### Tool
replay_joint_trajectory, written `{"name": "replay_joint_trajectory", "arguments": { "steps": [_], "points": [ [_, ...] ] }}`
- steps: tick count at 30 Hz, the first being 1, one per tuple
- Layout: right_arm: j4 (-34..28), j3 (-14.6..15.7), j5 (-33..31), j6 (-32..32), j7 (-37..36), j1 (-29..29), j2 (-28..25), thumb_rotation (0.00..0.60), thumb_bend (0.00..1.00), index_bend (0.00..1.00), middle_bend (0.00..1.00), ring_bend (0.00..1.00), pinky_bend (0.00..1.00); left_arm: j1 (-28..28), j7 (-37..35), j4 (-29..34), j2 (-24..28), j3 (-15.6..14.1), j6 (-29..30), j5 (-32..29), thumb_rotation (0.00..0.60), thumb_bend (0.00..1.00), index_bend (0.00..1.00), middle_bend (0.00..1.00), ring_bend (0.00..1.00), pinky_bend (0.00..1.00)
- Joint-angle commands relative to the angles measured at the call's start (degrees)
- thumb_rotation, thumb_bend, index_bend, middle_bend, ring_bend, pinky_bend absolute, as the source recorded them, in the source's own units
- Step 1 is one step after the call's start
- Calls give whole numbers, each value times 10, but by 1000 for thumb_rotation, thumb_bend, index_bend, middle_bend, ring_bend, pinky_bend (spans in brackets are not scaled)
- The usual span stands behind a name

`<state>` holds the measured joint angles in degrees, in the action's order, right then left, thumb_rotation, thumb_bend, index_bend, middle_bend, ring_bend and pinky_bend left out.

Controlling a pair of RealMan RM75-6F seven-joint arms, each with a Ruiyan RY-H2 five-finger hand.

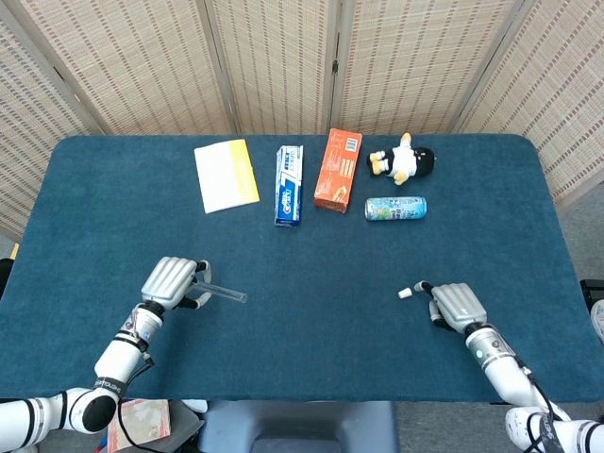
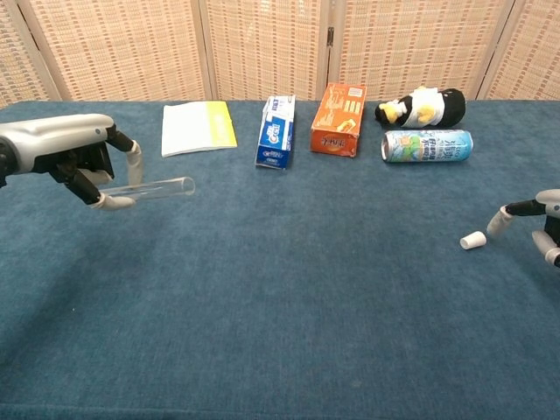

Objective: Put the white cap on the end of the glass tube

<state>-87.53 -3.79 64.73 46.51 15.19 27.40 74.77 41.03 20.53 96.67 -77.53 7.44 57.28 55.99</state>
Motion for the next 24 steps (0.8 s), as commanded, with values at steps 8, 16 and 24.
{"name": "replay_joint_trajectory", "arguments": {
  "steps": [8, 16, 24],
  "points": [
    [-3, 9, 16, 8, 1, 13, 12, 600, 764, 227, 929, 910, 954, -4, -5, -6, 1, -3, -1, 3, 600, 327, 604, 987, 976, 1000],
    [-46, 22, 39, 36, 15, 7, -6, 600, 764, 227, 929, 910, 954, -9, -10, -8, 2, -5, -1, 8, 600, 327, 605, 987, 976, 1000],
    [-76, 33, 52, 63, 32, 0, -20, 600, 759, 227, 926, 910, 954, -13, -16, -10, 4, -6, -1, 12, 600, 327, 605, 987, 976, 1000]
  ]
}}
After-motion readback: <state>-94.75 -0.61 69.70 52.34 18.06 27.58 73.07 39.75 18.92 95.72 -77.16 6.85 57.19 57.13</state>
